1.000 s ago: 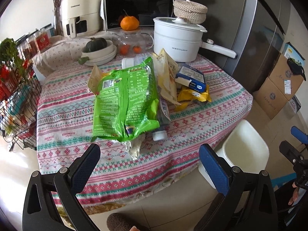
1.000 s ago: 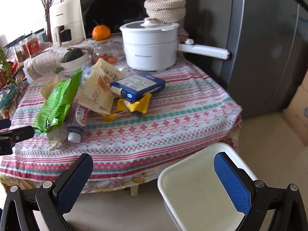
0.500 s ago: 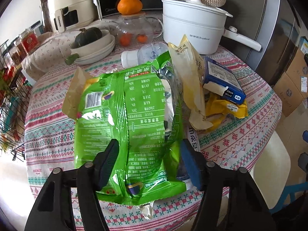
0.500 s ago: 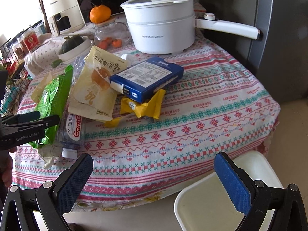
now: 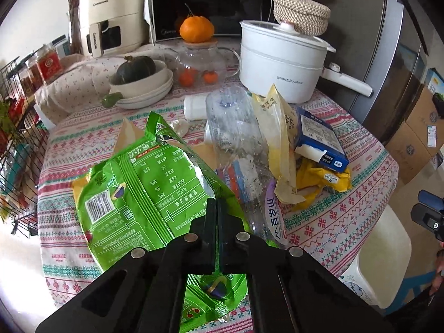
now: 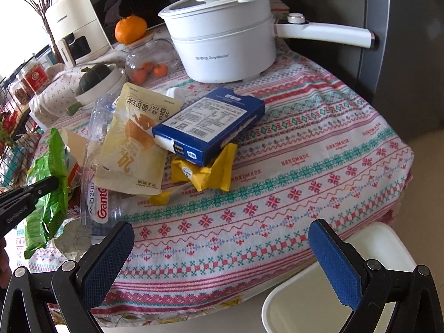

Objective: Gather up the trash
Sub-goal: 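Grasp the green snack bag with the left gripper, then grasp the yellow-white bread bag with the right gripper while the left holds the green bag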

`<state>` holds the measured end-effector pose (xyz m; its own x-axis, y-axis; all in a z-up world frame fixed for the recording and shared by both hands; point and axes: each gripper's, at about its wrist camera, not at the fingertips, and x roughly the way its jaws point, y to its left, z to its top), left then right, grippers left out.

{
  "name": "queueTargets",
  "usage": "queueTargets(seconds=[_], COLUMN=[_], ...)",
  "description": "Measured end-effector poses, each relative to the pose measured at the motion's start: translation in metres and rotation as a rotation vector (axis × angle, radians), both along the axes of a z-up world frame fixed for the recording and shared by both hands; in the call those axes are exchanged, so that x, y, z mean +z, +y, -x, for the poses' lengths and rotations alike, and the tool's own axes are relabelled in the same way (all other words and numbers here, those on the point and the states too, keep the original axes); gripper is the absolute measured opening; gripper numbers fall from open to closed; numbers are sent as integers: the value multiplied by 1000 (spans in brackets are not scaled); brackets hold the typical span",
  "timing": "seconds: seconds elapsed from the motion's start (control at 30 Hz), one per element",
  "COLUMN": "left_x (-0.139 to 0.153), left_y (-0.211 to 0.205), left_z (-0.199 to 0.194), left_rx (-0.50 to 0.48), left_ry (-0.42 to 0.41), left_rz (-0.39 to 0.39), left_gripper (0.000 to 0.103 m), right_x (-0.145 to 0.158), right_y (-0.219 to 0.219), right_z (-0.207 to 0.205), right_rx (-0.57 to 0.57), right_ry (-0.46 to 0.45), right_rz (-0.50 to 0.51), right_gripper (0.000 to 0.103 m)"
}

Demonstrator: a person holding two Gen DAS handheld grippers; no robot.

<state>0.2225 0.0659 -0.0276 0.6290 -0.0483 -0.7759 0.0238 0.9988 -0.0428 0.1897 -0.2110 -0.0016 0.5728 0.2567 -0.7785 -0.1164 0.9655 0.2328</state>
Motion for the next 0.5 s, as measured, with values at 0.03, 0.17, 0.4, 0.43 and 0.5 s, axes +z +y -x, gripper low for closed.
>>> queueTargets(seconds=[0.03,0.17,0.4,0.43,0.5], left_x=[5,23,40,42,45], left_y=[4,17,37,40,44], left_z=[3,18,40,43,48], left_rx=[2,12,17,18,18], left_ry=[-15,-70,-121,-129,-143], left_rz=[15,61,129,138,148], left_gripper=[0,0,0,0,0], right_x=[2,11,6,5,2], right_y=[3,29,87,93,103], right_z=[-2,-16,-69,-78,-94], right_rx=[7,77,148,142,127], right_ry=[1,-6,51,51,54], right_rz=[3,4,-83,-89,-99], right_gripper=[103,103,90,87,83])
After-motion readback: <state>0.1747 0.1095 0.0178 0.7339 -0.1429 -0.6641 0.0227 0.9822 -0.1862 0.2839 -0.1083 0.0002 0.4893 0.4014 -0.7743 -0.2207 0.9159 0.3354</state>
